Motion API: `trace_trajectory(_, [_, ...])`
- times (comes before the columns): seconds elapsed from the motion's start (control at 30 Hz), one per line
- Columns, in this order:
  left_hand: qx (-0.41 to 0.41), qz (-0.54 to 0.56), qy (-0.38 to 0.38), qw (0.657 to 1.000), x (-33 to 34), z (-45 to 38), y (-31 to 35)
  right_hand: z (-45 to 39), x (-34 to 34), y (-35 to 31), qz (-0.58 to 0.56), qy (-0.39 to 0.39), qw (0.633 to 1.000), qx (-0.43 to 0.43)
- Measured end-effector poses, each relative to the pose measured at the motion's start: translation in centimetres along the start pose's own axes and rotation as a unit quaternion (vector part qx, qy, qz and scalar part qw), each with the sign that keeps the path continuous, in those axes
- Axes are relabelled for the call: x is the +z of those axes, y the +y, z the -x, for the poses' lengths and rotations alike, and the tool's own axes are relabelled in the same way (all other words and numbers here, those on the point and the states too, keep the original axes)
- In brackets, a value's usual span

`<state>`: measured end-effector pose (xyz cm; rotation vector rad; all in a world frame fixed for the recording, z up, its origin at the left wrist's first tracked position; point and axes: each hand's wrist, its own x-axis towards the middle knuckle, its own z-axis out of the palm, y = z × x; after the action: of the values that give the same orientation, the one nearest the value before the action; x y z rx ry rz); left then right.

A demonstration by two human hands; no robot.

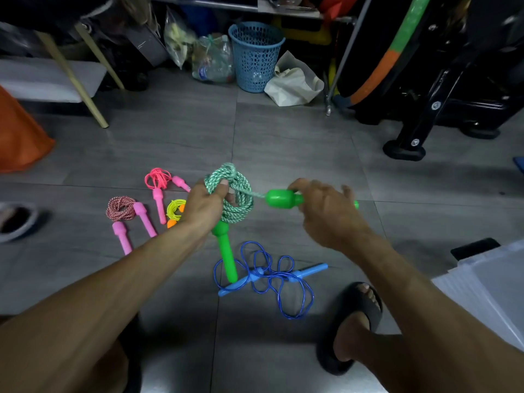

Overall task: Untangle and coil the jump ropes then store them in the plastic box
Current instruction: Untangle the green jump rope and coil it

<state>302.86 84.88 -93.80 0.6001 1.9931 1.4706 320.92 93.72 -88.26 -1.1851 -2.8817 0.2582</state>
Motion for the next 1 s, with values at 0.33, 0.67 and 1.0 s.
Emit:
trace_trajectory(0.33, [-0.032, 0.168, -0.046, 0.984, 0.0, 0.6, 1.4, -1.5, 0.7, 2.9, -0.202, 0.086, 0.964, 0.150])
trace_trajectory(0.67, [-0.079, 0.266, -0.261, 0.924, 1.1, 3.3, 2.6, -1.4, 0.8, -2.8, -0.785, 0.094, 0.570, 0.224])
trace_trajectory(1.0, [0.055, 0.109, -0.140, 0.983, 1.3, 3.2, 2.5, -0.4, -1.1, -3.5, -0.823, 0.152, 0.504, 0.214])
